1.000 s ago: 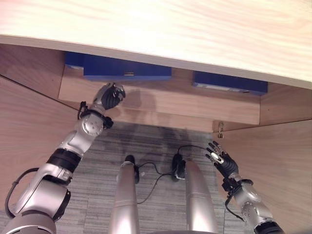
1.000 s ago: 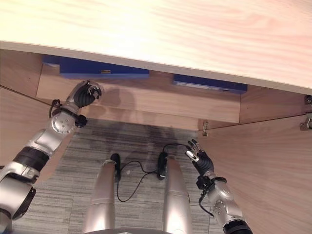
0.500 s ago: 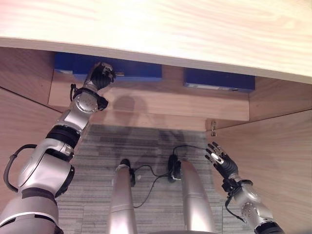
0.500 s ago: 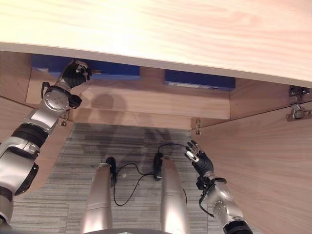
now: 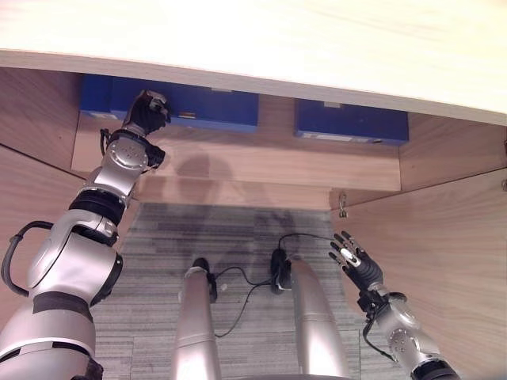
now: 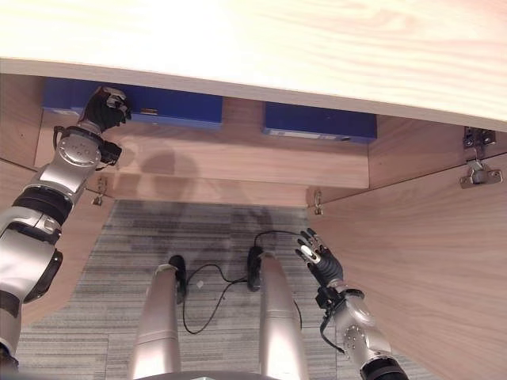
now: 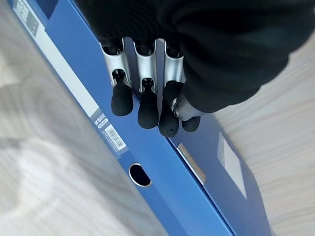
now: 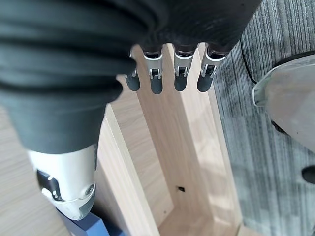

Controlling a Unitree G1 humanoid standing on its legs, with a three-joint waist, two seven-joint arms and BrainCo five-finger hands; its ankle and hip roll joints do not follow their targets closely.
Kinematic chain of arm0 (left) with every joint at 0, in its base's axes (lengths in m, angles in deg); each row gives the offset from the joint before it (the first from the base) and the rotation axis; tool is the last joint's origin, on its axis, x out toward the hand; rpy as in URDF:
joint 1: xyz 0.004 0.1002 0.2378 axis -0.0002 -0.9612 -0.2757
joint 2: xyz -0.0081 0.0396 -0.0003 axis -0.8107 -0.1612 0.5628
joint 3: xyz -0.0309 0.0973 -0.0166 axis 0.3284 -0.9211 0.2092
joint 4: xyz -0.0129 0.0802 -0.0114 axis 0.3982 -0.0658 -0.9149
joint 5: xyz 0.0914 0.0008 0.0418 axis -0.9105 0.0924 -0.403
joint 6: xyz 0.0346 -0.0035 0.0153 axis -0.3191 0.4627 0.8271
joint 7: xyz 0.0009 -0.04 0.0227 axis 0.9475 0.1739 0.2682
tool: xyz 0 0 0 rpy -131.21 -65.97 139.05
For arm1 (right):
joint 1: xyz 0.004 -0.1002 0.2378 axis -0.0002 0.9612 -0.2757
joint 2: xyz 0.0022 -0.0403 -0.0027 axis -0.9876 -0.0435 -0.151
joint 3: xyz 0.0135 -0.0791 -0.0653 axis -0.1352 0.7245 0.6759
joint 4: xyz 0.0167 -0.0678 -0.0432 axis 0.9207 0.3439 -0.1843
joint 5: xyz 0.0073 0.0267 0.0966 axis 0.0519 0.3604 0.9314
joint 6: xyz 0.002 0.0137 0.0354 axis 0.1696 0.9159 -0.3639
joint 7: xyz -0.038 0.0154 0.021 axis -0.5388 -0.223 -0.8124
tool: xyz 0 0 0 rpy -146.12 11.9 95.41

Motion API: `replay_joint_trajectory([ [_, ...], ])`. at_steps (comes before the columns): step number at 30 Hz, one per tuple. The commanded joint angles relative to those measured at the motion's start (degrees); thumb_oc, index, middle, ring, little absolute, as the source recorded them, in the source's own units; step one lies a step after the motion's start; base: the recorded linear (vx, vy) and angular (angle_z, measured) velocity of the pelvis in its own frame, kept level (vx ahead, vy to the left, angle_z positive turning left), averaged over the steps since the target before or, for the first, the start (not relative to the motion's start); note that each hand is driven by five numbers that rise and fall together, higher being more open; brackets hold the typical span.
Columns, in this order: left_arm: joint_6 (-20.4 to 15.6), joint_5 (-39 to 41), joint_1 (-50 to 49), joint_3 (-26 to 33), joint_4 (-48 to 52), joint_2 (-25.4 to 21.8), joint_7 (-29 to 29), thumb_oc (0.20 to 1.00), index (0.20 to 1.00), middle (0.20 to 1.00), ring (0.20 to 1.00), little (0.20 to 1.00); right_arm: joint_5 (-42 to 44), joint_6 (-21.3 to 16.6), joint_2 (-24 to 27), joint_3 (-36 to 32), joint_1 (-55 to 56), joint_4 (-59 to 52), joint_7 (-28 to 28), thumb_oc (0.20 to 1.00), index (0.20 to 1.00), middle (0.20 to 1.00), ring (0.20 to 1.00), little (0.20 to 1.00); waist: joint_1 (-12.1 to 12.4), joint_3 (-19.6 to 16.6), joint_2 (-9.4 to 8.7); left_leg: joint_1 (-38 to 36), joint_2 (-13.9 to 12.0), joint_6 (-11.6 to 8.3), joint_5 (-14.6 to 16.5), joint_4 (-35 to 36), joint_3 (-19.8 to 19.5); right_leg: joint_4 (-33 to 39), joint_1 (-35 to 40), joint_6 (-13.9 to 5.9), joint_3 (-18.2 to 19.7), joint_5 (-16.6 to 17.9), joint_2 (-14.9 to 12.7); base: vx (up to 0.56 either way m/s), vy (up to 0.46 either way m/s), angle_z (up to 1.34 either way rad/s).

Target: Put the empty folder in the office cabinet

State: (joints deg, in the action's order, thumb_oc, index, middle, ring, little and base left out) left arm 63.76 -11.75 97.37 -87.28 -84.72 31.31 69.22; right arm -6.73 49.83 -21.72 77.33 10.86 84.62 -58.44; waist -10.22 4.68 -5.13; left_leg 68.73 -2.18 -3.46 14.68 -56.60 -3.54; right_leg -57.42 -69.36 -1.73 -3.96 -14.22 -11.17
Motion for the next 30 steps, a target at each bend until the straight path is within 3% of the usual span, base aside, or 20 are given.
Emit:
replay_joint_trajectory([
  [1, -1.2, 1.3, 7.0, 0.7, -4.8, 0.5, 0.0, 0.200, 0.200, 0.200, 0.200, 0.200, 2.4, -3.0, 3.7, -0.2, -0.2, -4.2, 0.3, 1.000, 1.000, 1.000, 1.000, 1.000, -0.5, 0.9, 1.81, -1.5, -0.8, 3.67, 3.1, 2.8, -3.3, 4.2, 3.4, 1.58, -3.6, -3.1, 0.9, 0.00, 0.000, 0.00],
  [12, -1.9, 1.5, 6.7, 0.8, -3.6, 0.6, -0.8, 0.200, 0.200, 0.200, 0.200, 0.200, 2.3, -3.3, 3.6, -0.2, -0.1, -3.5, 0.2, 1.000, 1.000, 1.000, 1.000, 1.000, -0.5, 0.9, 1.58, -2.1, -0.9, 3.66, 2.7, 4.3, -3.3, 5.1, 3.7, 1.59, -3.5, -2.7, 0.9, 0.00, 0.000, 0.00],
  [16, -3.1, -0.3, 0.1, 3.2, 8.7, 1.4, -3.1, 0.200, 0.200, 0.200, 0.200, 0.200, 1.7, -3.3, 3.0, -1.2, 1.1, -4.3, 0.0, 1.000, 1.000, 1.000, 1.000, 1.000, 0.5, 1.6, 1.69, -2.9, -0.5, 3.66, 2.4, 5.4, -3.3, 5.9, 4.3, 1.56, -3.4, -2.4, 0.6, 0.00, 0.000, 0.00],
  [17, -3.7, -2.1, -4.5, 4.8, 17.0, 1.3, -3.8, 0.200, 0.200, 0.200, 0.200, 0.200, 1.2, -3.2, 2.5, -2.2, 1.6, -4.5, -0.1, 1.000, 1.000, 1.000, 1.000, 1.000, 1.3, 1.9, 1.71, -3.1, -0.2, 3.67, 2.4, 5.7, -3.2, 6.1, 4.4, 1.56, -3.3, -2.5, 0.5, 0.00, 0.000, 0.00],
  [26, -5.1, -12.8, -22.4, 13.2, 44.4, 2.9, -3.4, 0.200, 0.200, 0.200, 0.200, 0.200, -1.8, -3.6, 1.1, -5.2, 1.3, -4.9, -0.6, 1.000, 1.000, 1.000, 1.000, 1.000, 4.1, 3.3, 1.88, -3.8, 1.0, 3.95, 2.3, 7.3, -3.3, 7.2, 5.4, 1.32, -3.6, -2.7, 0.1, 0.00, -0.015, 0.09],
  [28, -7.5, -12.9, -31.9, 19.0, 57.2, 4.2, -2.1, 0.200, 0.200, 0.200, 0.200, 0.200, -2.9, -4.2, 0.3, -6.3, 1.2, -6.0, -0.7, 1.000, 1.000, 1.000, 1.000, 1.000, 5.6, 4.2, 1.83, -4.3, 1.8, 4.02, 2.0, 8.5, -3.2, 8.1, 5.8, 1.12, -3.8, -2.3, 0.1, -0.03, -0.035, 0.20],
  [30, -9.5, -10.1, -37.1, 21.9, 63.4, 4.6, -1.2, 0.200, 0.200, 0.200, 0.200, 0.200, -3.6, -4.6, 0.0, -6.9, 1.5, -6.9, -0.8, 1.000, 1.000, 1.000, 1.000, 1.000, 6.5, 4.8, 1.70, -4.5, 2.1, 4.01, 1.7, 9.4, -3.1, 8.6, 6.2, 1.02, -4.1, -2.1, 0.1, -0.03, -0.037, 0.09],
])
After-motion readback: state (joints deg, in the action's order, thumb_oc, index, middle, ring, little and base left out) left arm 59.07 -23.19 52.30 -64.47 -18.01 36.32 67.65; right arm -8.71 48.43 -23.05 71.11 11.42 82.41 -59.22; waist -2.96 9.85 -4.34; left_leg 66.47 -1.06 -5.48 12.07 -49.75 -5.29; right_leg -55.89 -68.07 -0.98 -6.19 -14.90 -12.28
